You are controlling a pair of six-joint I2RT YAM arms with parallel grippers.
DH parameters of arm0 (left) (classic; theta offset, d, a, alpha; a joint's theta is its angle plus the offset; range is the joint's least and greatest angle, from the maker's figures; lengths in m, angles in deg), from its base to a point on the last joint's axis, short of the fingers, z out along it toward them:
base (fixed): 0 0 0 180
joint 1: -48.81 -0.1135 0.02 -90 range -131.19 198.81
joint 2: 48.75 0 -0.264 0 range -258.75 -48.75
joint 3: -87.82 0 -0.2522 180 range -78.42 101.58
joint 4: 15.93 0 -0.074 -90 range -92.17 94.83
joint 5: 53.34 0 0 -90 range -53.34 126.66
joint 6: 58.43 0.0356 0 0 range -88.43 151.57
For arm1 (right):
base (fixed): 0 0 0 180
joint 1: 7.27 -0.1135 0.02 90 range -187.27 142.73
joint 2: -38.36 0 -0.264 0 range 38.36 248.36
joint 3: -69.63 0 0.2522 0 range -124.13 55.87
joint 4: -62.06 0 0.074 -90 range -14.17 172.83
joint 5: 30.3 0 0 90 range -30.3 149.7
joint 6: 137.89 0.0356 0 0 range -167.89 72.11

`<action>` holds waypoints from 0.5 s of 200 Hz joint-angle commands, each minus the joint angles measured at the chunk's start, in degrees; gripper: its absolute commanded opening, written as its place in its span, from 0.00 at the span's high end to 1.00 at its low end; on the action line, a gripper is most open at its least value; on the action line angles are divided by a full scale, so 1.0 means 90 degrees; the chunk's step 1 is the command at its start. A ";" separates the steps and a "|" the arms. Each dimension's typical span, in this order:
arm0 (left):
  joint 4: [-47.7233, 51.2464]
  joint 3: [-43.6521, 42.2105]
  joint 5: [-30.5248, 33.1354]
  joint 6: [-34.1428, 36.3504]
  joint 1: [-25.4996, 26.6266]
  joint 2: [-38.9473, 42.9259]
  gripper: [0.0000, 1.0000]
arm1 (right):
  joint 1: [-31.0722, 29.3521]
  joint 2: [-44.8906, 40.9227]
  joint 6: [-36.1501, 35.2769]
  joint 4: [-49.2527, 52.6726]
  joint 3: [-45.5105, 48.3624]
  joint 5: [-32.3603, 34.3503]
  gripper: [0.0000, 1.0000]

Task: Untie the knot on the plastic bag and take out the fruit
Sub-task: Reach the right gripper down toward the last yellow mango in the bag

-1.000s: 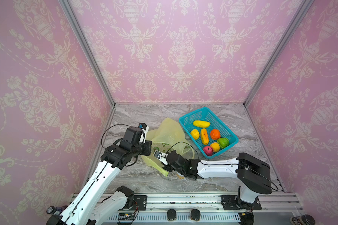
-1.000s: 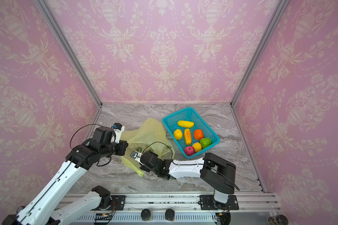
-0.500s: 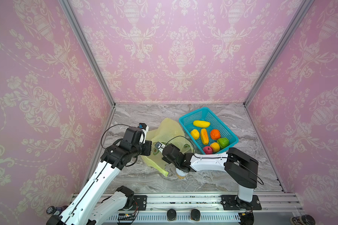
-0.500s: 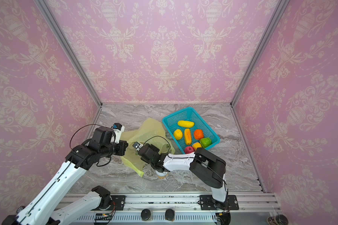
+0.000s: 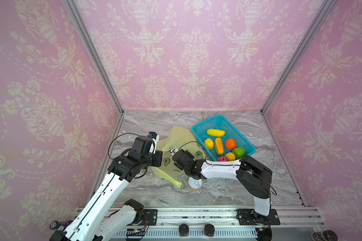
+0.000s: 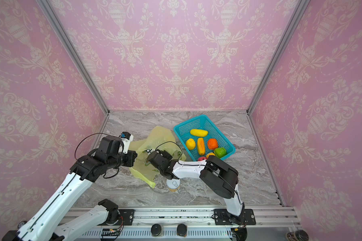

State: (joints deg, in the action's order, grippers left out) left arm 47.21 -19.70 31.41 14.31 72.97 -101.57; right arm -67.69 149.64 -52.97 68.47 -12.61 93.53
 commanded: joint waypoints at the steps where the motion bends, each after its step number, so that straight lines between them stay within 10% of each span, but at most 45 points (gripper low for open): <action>1: 0.0125 -0.0012 -0.0051 -0.0051 -0.0029 0.0058 1.00 | -0.0138 0.0163 -0.0093 0.0064 -0.0145 -0.0135 0.69; 100: 0.0128 -0.0016 -0.0051 -0.0055 -0.0029 0.0073 1.00 | -0.0141 0.0670 -0.0101 0.0387 -0.0656 0.0278 0.41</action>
State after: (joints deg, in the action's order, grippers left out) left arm 47.21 -19.70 31.41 14.31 72.97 -101.57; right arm -69.85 154.01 -55.36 69.26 -15.13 93.09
